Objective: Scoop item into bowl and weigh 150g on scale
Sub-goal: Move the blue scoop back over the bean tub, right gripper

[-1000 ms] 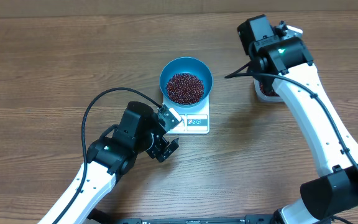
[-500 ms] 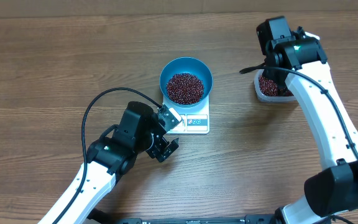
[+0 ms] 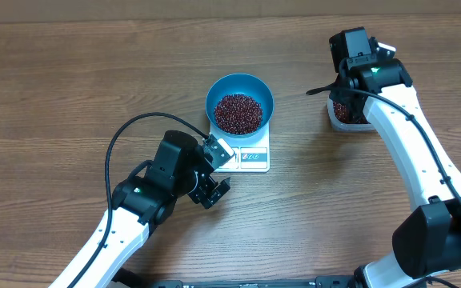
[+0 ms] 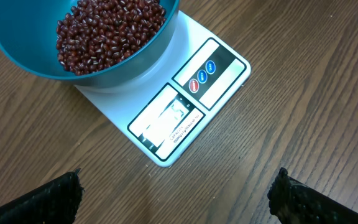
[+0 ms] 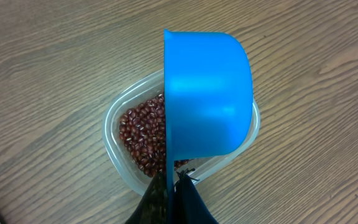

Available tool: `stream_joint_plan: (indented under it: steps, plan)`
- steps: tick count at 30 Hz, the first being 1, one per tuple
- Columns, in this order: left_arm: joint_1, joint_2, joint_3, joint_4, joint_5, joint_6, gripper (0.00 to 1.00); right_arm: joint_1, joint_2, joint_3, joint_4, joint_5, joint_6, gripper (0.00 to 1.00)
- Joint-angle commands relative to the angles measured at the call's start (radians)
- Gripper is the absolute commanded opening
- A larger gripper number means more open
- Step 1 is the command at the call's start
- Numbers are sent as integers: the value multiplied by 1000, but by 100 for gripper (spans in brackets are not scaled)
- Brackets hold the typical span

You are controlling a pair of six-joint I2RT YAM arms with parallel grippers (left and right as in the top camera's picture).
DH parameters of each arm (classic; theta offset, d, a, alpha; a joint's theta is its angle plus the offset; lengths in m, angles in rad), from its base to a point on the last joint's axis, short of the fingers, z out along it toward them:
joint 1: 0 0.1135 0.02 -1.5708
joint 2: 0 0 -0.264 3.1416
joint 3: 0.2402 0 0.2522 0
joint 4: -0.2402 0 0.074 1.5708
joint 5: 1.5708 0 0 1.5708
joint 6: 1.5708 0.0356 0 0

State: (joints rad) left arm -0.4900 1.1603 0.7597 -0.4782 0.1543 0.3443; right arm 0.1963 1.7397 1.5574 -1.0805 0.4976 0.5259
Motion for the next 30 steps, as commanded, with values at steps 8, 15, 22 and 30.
stream_joint_plan:
  steps: [8, 15, 22, 30]
  plan:
    - [5, -10, -6, 3, 15, 15, 100, -1, 134, -1, -15, -6, -26, 4]
    - [5, -10, -6, 3, 15, 15, 100, -1, 137, -2, -72, -6, -26, 4]
    - [5, -10, -6, 3, 15, 15, 99, -1, 137, -14, -65, -131, -31, 4]
    - [5, -10, -6, 3, 15, 15, 100, -1, 137, -14, -63, -266, -39, 4]
